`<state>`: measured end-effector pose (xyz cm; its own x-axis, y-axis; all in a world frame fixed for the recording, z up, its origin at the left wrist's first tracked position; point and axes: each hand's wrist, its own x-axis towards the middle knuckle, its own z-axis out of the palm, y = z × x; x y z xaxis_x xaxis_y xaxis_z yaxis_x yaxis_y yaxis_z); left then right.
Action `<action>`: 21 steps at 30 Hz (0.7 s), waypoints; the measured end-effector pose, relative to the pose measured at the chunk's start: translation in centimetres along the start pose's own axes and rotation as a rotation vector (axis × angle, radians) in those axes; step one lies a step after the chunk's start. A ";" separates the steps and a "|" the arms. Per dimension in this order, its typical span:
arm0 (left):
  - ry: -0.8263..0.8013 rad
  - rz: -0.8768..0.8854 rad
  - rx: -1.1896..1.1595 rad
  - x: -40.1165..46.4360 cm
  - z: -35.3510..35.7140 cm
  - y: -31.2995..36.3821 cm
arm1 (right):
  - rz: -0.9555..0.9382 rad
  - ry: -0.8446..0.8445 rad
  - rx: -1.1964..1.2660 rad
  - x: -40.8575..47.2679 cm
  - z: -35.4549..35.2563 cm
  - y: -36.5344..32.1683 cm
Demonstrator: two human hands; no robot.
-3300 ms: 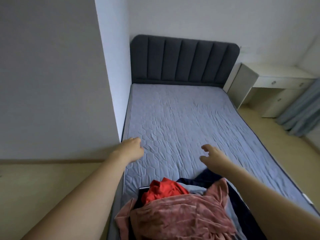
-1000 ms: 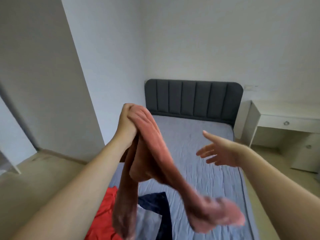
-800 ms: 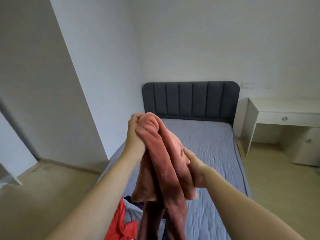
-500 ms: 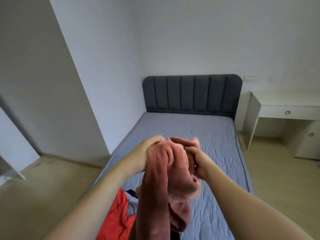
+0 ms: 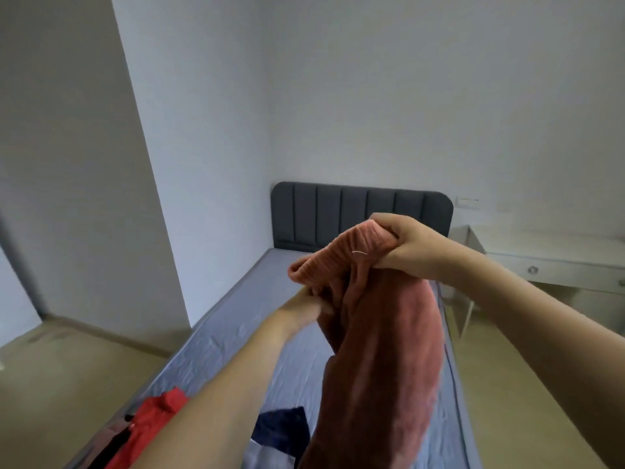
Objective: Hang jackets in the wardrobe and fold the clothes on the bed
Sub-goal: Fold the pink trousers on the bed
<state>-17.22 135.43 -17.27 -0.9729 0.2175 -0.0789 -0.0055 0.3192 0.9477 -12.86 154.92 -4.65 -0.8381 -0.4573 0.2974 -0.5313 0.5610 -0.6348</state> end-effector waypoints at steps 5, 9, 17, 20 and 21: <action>-0.063 0.147 -0.261 -0.9 5.5 6.8 | -0.022 0.046 -0.190 -3.8 -8.5 1.1; 0.084 0.282 -0.561 -2.6 8.2 10.7 | 0.021 0.093 -0.253 -6.8 -13.7 4.1; 0.310 0.449 -0.670 -8.1 10.0 15.1 | 0.202 -0.271 -0.231 -11.3 -15.6 4.0; 0.377 0.421 -0.705 -10.0 8.9 15.0 | 0.334 -0.498 -0.454 -12.5 -14.2 4.0; 0.377 0.400 -0.728 -10.4 8.6 14.9 | 0.387 -0.569 -0.503 -13.1 -13.3 4.2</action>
<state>-5.18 145.83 -5.03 -0.9441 -0.1702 0.2824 0.3283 -0.4036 0.8540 -5.76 172.44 -1.70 -0.8537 -0.3717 -0.3646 -0.3245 0.9275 -0.1857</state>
